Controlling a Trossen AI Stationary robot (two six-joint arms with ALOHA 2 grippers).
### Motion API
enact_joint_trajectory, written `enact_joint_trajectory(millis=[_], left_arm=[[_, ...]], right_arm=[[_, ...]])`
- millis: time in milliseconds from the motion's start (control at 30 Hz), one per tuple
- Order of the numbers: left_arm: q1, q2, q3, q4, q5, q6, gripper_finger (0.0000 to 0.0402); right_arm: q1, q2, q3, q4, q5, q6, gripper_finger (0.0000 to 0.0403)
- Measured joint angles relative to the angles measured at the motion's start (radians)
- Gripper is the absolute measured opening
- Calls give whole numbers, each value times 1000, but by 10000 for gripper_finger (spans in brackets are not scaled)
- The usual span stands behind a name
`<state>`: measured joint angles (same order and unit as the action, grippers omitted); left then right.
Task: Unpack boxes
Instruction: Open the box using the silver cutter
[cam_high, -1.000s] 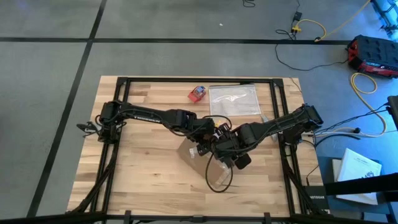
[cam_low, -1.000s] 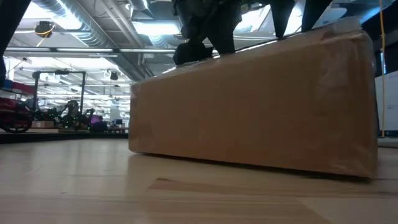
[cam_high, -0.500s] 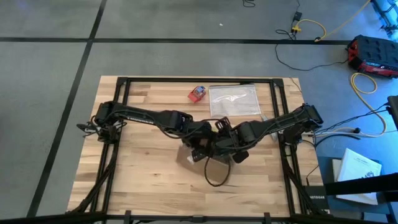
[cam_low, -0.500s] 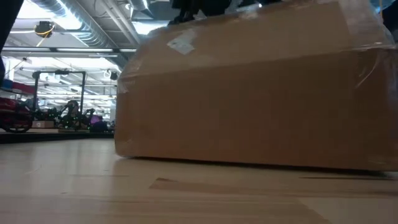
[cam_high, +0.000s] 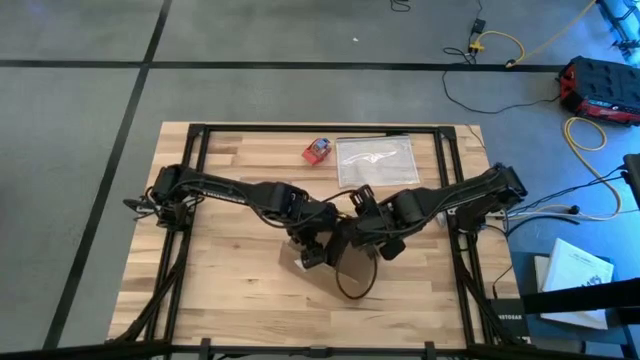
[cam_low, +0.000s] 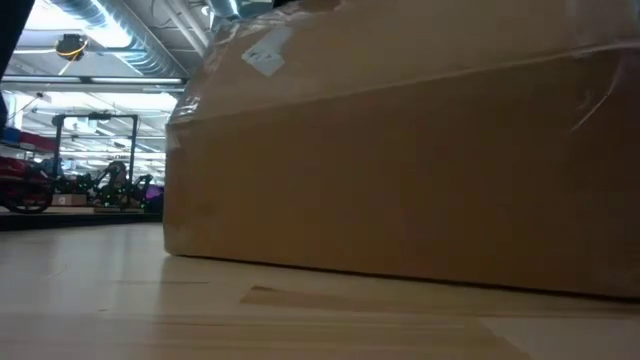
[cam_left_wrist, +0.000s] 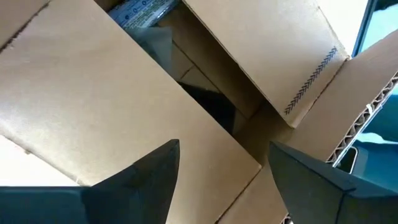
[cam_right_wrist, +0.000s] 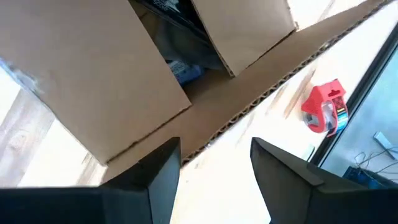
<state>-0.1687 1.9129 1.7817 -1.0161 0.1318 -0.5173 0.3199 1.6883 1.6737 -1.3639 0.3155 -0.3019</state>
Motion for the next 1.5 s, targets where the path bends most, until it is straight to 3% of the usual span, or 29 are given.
enact_joint_trajectory(millis=[600, 933, 1067, 1267, 1500], left_arm=[[-58, 0, -1, 10, -7, 0, 234], [-111, 1, -2, 0, -209, 37, 234], [-113, 2, -3, 1, -232, 30, 234], [-122, 2, -2, 2, -235, 27, 234], [-128, 2, -3, 9, -159, 44, 234]], right_arm=[[0, -13, 0, 8, 52, 59, 181], [-7, -19, -51, 83, 36, 92, 181], [-6, -27, -107, 119, 33, 117, 181], [-5, -37, -130, 147, 40, 139, 181], [-6, -79, -148, 163, 68, 172, 181]])
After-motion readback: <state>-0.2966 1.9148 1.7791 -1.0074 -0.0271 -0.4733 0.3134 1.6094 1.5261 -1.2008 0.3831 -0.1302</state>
